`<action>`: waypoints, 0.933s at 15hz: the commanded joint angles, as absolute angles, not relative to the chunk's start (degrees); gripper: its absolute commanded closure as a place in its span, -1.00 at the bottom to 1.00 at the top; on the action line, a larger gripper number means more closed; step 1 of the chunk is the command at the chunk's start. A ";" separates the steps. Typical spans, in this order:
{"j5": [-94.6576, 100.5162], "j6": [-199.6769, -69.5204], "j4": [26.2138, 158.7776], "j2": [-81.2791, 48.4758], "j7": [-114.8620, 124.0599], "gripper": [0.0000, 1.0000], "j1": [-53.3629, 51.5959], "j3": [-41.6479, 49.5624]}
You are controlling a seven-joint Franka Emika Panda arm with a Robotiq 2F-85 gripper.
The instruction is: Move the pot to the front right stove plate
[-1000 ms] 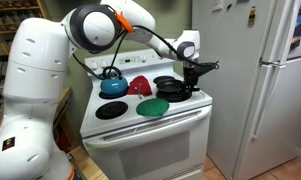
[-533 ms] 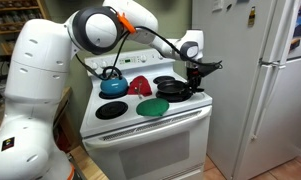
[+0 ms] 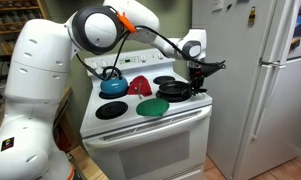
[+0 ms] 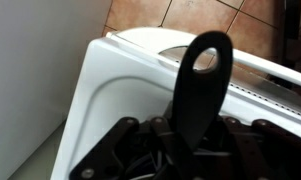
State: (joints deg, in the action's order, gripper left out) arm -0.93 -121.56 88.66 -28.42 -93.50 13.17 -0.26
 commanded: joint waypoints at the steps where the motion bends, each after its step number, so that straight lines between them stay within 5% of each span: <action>1: -0.37 -119.86 88.48 -28.78 -94.58 0.83 13.20 0.09; 3: -0.37 -120.26 88.49 -28.74 -94.14 0.10 13.10 0.15; 5: -0.20 -120.51 88.54 -28.34 -93.87 -0.01 12.96 0.22; 12: -3.94 -119.62 89.88 -23.88 -89.95 -1.00 12.67 -0.37; 14: -5.90 -119.49 90.62 -21.75 -84.02 -1.00 12.43 0.20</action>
